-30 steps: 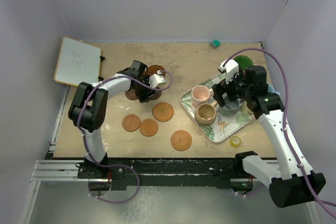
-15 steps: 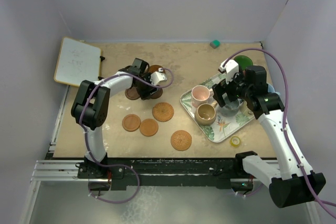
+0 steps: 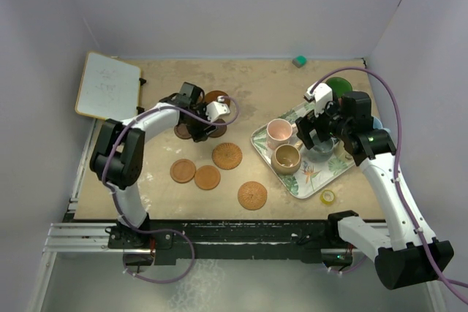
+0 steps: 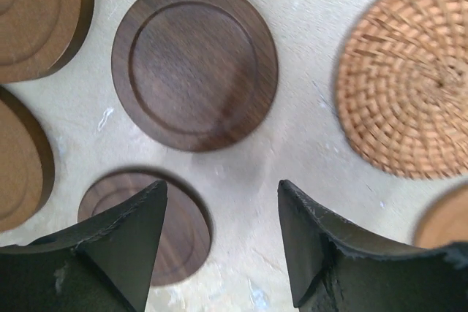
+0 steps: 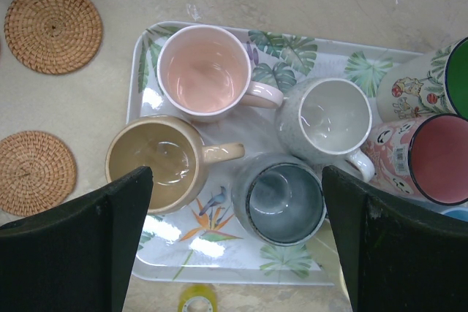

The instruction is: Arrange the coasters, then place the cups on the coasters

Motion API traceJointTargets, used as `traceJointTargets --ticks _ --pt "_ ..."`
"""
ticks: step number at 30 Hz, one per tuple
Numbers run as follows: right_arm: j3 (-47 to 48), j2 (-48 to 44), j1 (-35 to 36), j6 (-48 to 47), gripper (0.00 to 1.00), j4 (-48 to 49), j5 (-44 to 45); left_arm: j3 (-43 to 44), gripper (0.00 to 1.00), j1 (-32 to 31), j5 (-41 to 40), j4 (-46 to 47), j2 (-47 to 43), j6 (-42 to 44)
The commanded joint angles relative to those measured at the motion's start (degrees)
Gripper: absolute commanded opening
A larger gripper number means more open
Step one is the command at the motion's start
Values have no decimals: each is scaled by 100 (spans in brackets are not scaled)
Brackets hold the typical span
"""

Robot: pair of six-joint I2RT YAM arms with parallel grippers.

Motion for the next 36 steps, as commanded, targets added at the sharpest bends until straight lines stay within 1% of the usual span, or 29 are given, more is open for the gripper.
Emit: traceJointTargets --ticks 1,7,11,15,18,26,29,32,36 --pt "53 -106 -27 -60 100 72 -166 -315 60 4 184 -32 -902 24" --pt "51 -148 -27 -60 100 69 -182 -963 61 74 178 -410 -1824 195" --pt "51 -159 -30 -69 100 69 -181 -1575 64 115 180 -881 -2532 682" --pt "46 -133 -36 -84 100 80 -162 -2326 68 95 225 -1133 -3152 1266" --pt "42 -93 -35 -86 100 78 -136 -2696 71 10 270 -1220 -3446 1588" --pt "29 -17 -36 -95 100 79 -111 -2983 75 -84 176 -1313 -3163 1954" --pt "24 -19 -36 -104 100 80 -104 -3153 76 -198 73 -1204 -3116 2131" --pt "16 -43 -36 -121 100 88 -53 -3248 76 -302 88 -1057 -3082 2112" --pt "16 -65 -36 -116 100 85 -53 -3285 76 -355 -148 -725 -2931 2044"
